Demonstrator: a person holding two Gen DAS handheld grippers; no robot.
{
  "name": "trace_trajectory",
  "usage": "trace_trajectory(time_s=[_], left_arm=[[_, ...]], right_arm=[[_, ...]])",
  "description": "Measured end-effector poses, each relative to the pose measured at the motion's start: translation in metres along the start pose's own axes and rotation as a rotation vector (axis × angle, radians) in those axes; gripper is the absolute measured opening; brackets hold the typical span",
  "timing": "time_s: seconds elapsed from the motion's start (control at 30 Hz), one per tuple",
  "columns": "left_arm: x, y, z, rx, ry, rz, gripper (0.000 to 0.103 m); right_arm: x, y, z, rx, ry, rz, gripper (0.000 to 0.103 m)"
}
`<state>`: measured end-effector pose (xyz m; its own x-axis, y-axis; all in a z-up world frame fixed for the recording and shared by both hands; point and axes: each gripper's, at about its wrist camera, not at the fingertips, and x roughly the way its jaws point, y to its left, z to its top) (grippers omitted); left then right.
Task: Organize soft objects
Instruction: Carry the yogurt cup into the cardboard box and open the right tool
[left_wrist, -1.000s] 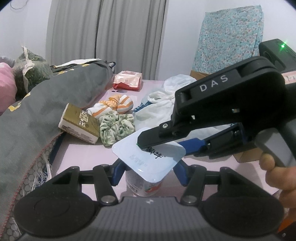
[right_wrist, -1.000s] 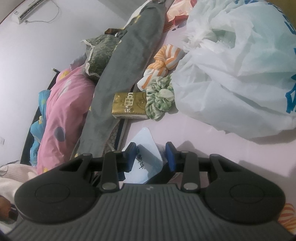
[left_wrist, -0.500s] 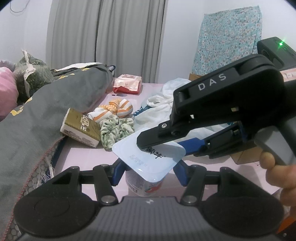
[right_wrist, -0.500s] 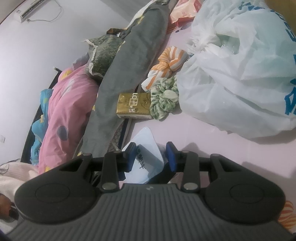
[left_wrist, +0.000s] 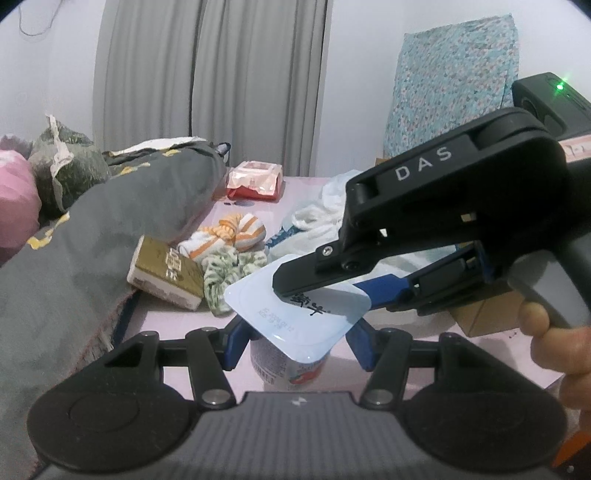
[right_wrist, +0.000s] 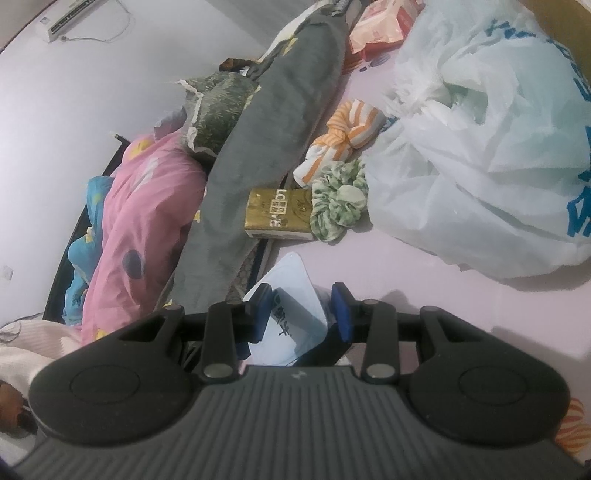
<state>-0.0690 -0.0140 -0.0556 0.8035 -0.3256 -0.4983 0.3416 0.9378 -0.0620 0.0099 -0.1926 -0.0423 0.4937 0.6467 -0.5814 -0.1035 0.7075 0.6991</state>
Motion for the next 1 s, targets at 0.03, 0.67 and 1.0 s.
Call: trace_trajectory(time_s=[0.03, 0.67, 1.0], left_arm=[[-0.001, 0.0, 0.002, 0.005, -0.005, 0.003, 0.058], [-0.002, -0.084, 0.125, 0.22, -0.132, -0.086, 0.058], [0.065, -0.178, 0.156, 0.206, 0.078, -0.37, 0.058]], right_arm=[[-0.001, 0.001, 0.001, -0.003, -0.002, 0.004, 0.036], [-0.122, 0.016, 0.079, -0.003, -0.168, 0.093, 0.039], [-0.23, -0.067, 0.101, 0.128, -0.264, -0.022, 0.043]])
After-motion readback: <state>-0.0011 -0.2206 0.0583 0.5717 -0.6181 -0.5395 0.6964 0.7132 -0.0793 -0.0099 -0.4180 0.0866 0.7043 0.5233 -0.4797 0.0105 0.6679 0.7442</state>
